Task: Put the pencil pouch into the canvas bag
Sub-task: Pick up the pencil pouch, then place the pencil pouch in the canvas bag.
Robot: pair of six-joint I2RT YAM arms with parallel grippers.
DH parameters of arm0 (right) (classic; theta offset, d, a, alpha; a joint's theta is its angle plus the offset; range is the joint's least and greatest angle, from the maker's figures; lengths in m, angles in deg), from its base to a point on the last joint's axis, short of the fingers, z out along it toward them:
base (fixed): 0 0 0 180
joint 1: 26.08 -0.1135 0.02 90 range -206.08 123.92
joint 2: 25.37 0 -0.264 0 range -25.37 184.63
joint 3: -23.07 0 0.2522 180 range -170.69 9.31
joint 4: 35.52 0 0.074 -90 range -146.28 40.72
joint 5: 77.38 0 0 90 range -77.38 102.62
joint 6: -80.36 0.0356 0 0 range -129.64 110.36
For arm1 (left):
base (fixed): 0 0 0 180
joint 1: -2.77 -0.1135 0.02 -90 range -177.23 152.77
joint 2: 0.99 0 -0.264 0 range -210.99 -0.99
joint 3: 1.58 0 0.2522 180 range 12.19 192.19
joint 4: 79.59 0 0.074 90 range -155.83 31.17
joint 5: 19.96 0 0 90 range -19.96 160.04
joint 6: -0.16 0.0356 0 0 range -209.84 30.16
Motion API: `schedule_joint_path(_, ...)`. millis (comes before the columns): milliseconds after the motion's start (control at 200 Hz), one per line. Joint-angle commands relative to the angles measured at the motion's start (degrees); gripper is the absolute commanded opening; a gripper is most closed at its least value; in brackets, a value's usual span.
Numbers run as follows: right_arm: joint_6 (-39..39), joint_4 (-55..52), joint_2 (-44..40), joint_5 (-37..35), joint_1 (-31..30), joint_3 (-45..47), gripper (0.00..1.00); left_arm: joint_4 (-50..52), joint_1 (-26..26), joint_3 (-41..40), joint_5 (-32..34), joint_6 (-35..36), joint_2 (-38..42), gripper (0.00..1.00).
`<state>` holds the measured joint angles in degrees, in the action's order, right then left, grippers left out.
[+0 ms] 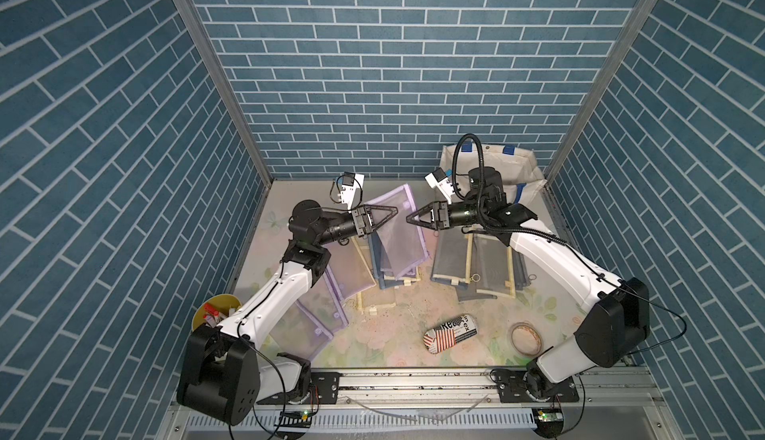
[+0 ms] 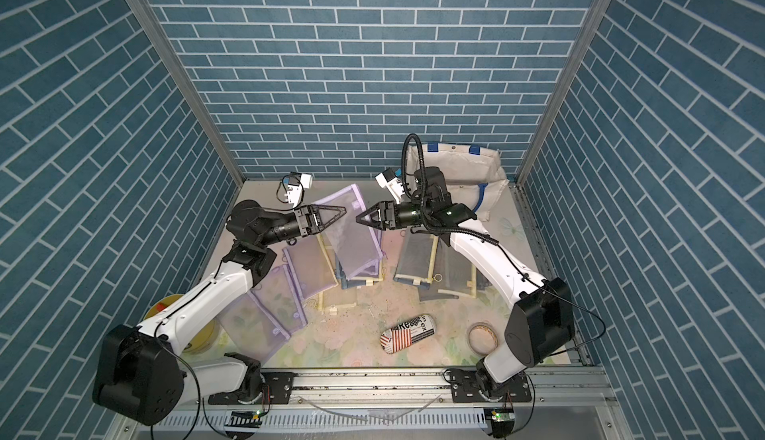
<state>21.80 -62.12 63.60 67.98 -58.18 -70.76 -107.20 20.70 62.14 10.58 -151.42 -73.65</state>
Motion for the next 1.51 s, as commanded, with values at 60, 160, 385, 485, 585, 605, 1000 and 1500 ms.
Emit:
schedule_joint_path(60, 1.6, 4.2, -3.6, 4.7, -0.3, 2.6, 0.52, -3.6, 0.2, 2.8, -1.5, -2.8, -0.6, 0.0)
schedule_joint_path(160, 5.6, 10.5, -5.6, 4.6, -0.3, 5.6, 0.37, -3.2, 0.2, 3.4, -1.3, -2.8, -0.8, 0.0)
schedule_joint_path(385, 6.2, 11.3, -6.7, 4.4, -0.2, 5.5, 0.0, -2.1, 0.3, 4.6, -1.5, -2.7, -2.7, 0.0)
schedule_joint_path(485, 6.4, 9.5, -6.9, 2.9, 0.0, 4.3, 0.0, 0.6, -0.2, 5.1, -0.1, -1.8, -2.9, 0.16)
schedule_joint_path(585, 7.5, 9.1, -7.6, -0.8, 2.1, 4.1, 0.0, 10.0, -1.2, 4.8, 4.5, 5.9, -1.3, 0.62)
schedule_joint_path(605, 7.2, 8.1, -7.9, -2.6, 2.8, 3.9, 0.0, 12.7, -1.4, 4.8, 6.0, 7.7, -0.7, 0.72)
schedule_joint_path(1000, 15.4, -6.9, -7.7, -41.4, 13.2, -9.3, 0.0, 55.4, -0.4, 6.4, 35.9, 35.8, 7.8, 0.99)
schedule_joint_path(1500, 45.7, -4.6, 3.5, -72.0, 19.0, -18.7, 0.0, 58.8, 12.4, 8.6, 46.4, 46.9, 7.5, 0.99)
